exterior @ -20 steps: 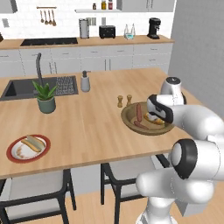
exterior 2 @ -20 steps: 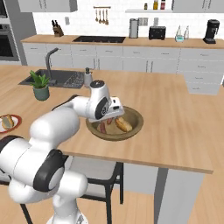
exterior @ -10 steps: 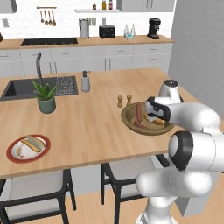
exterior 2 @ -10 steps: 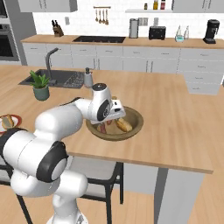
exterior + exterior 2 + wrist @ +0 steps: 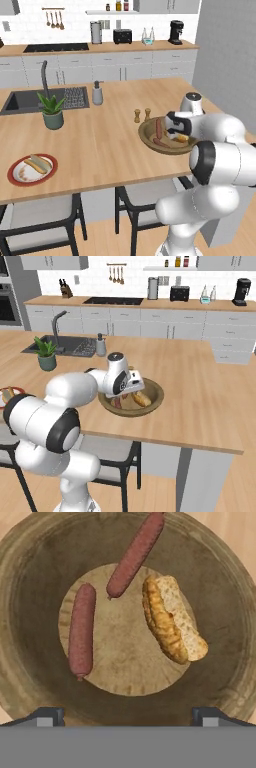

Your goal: Place one bun and one sausage from the bowl on each plate.

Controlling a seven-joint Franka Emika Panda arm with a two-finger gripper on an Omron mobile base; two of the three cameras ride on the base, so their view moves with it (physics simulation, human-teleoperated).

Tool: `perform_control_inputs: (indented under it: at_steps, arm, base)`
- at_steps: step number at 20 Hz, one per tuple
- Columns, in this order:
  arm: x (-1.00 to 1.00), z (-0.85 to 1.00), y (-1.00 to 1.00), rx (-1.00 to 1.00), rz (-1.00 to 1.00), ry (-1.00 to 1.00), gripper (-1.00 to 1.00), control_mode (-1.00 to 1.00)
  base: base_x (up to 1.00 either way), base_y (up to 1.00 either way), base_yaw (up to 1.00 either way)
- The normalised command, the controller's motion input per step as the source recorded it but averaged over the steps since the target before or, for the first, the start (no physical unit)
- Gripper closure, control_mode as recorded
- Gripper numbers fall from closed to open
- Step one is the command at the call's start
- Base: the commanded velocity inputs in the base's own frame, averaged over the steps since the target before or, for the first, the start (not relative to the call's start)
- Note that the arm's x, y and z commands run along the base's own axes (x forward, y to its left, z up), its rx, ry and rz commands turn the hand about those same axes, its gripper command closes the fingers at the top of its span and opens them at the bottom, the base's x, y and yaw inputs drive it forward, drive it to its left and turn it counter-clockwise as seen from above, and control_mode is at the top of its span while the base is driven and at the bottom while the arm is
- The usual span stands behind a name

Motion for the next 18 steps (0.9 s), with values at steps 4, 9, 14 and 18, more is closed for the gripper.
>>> perform_control_inputs:
  at_steps: [4,9,14,18]
  arm:
    - [0.24,0.00,-0.17,0.00,0.00,0.00,-1.00,-1.00]
    - [0.19,-0.04,-0.15,0.00,0.00,0.00,-1.00,-1.00]
    - [0.18,-0.20,-0.13,0.00,0.00,0.00,-1.00,-1.00]
    - [0.16,-0.22,-0.09,0.00,0.00,0.00,-1.00,-1.00]
  base:
    - [0.00,0.00,0.00]
    - [0.00,0.00,0.00]
    - [0.00,0.00,0.00]
    - [0.00,0.00,0.00]
